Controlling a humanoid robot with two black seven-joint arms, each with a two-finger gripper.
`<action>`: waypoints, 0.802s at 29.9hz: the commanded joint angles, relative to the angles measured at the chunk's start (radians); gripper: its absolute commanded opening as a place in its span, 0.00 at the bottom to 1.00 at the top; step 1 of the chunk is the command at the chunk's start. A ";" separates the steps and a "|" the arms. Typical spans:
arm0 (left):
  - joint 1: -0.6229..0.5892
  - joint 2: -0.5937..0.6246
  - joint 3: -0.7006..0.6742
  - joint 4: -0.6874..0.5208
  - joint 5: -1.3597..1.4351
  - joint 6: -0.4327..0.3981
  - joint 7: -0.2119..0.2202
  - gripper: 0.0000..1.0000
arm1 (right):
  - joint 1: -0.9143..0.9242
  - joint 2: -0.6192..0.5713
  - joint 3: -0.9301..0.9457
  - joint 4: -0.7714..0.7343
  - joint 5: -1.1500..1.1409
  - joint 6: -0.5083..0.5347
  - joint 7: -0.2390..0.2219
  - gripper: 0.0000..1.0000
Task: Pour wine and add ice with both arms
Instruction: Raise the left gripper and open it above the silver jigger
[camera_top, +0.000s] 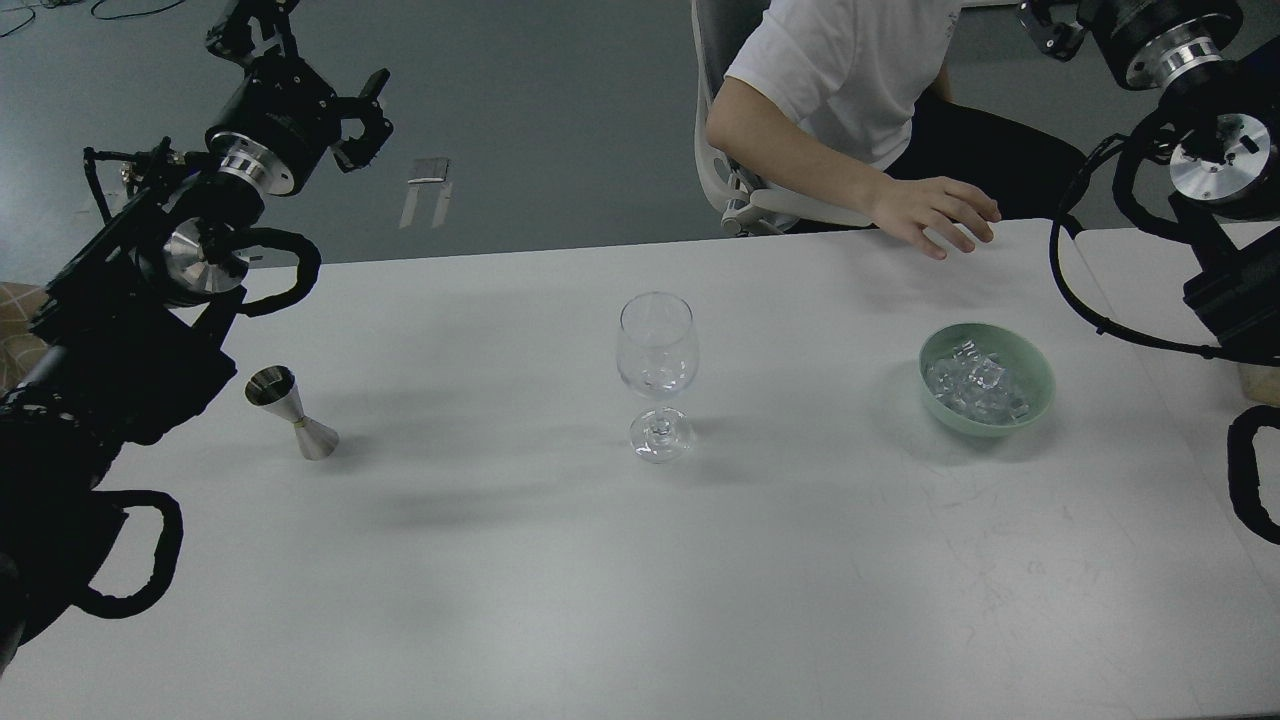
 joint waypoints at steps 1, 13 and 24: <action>-0.001 0.000 0.000 0.000 0.001 0.000 0.000 0.99 | 0.000 0.000 0.001 0.000 0.000 -0.001 0.000 1.00; -0.009 0.003 -0.002 0.000 -0.002 0.000 -0.002 0.99 | 0.001 -0.002 0.003 -0.001 0.000 -0.003 0.000 1.00; 0.005 0.001 -0.020 0.003 -0.017 -0.004 -0.029 0.99 | 0.008 0.005 0.004 -0.013 0.000 -0.009 0.003 1.00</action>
